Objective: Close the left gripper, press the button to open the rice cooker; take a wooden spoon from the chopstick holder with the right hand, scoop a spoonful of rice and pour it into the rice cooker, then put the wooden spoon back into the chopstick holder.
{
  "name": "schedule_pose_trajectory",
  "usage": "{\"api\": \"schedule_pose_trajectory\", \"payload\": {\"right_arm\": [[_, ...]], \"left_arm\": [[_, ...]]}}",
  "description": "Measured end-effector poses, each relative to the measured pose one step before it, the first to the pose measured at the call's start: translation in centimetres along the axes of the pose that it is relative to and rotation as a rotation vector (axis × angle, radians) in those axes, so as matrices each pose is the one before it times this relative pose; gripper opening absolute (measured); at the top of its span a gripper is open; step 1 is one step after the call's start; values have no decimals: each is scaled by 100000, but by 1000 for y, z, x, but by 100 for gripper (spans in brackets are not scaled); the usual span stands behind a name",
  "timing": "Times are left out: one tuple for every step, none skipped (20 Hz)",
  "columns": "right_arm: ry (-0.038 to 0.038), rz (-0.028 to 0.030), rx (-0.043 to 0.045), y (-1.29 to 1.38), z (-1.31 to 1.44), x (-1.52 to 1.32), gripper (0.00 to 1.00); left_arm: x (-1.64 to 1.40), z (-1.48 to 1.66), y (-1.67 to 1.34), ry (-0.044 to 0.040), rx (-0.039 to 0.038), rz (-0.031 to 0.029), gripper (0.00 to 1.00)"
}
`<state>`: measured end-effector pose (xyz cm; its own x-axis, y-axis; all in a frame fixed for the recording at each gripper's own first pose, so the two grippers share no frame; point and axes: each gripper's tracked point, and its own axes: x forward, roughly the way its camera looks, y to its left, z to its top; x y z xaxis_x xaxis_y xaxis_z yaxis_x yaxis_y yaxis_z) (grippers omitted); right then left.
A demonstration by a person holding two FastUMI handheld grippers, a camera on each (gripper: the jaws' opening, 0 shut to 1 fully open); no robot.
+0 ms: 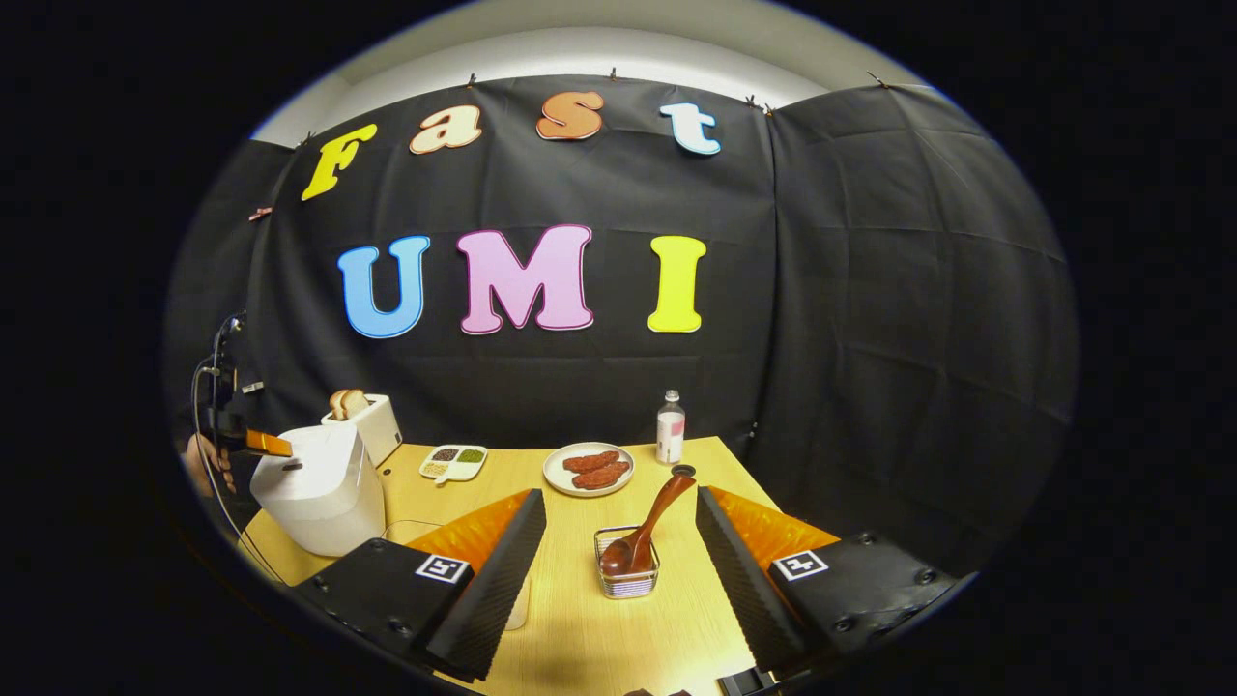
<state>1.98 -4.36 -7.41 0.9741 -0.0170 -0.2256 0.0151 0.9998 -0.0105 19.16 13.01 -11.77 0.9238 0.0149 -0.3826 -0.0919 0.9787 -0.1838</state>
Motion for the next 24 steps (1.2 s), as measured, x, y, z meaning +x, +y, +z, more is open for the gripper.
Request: {"api": "schedule_pose_trajectory", "payload": {"right_arm": [[35,279,-104,130,-67,16,98],[173,122,57,20,-87,28,98],[210,-33,151,7,-38,-5,98],[125,-130,209,-54,-66,21,98],[-34,-231,151,-59,-22,12,98],[38,-212,62,-164,-177,-47,98],[178,-74,20,-69,-160,-20,98],[377,-37,118,-42,-215,-14,98],[253,-34,293,-121,-116,-19,98],[37,-129,375,-61,-38,-125,98],[-146,-79,435,-124,-16,-35,98],[-264,25,266,-118,7,-69,98],[-319,-186,-80,-184,67,19,98],[-450,-305,-74,-259,32,28,98],[-323,-286,209,-268,123,85,98],[-42,-174,578,-280,-106,88,98],[-4,-49,766,-233,24,149,98],[-153,137,623,-100,28,133,98],[-289,-166,237,-206,79,232,98],[-240,-152,205,-276,50,325,98],[-248,6,376,-134,103,299,98],[-209,192,430,-35,137,214,98],[51,537,293,-2,75,381,98],[95,717,13,12,-37,319,98]], "left_arm": [[321,-571,-7,1073,654,524,6],[414,-629,49,1813,429,694,6],[44,254,-87,-1275,87,175,6],[201,-278,-66,235,-184,196,6],[-419,-171,134,672,-305,481,9],[179,37,17,688,352,253,6],[241,-288,13,569,676,109,6],[-49,-523,16,2354,-153,92,6],[29,128,-19,-1078,-453,-286,6],[28,-74,-20,693,-982,-309,6],[-191,367,132,-672,-1133,106,6],[-308,155,-37,-571,-410,679,7],[-392,345,-21,-1964,628,759,6],[-734,821,-213,-3586,1703,1011,6],[-1051,1216,-223,-5699,2974,1632,6],[-992,1492,-117,-5352,3697,1881,6],[-1365,1786,2,-5352,3735,2573,6],[-1175,1819,508,-5309,4114,4335,6],[-652,1272,453,-3330,3423,4500,7],[-1299,980,-85,-3042,979,1633,8],[-1595,708,-843,-2655,-1020,-1184,8],[-1435,688,-1117,-1986,-2444,-2730,8],[-1350,209,-790,-1479,-2433,-1938,8],[-1105,-117,-642,-707,-2325,-1030,10]]}}
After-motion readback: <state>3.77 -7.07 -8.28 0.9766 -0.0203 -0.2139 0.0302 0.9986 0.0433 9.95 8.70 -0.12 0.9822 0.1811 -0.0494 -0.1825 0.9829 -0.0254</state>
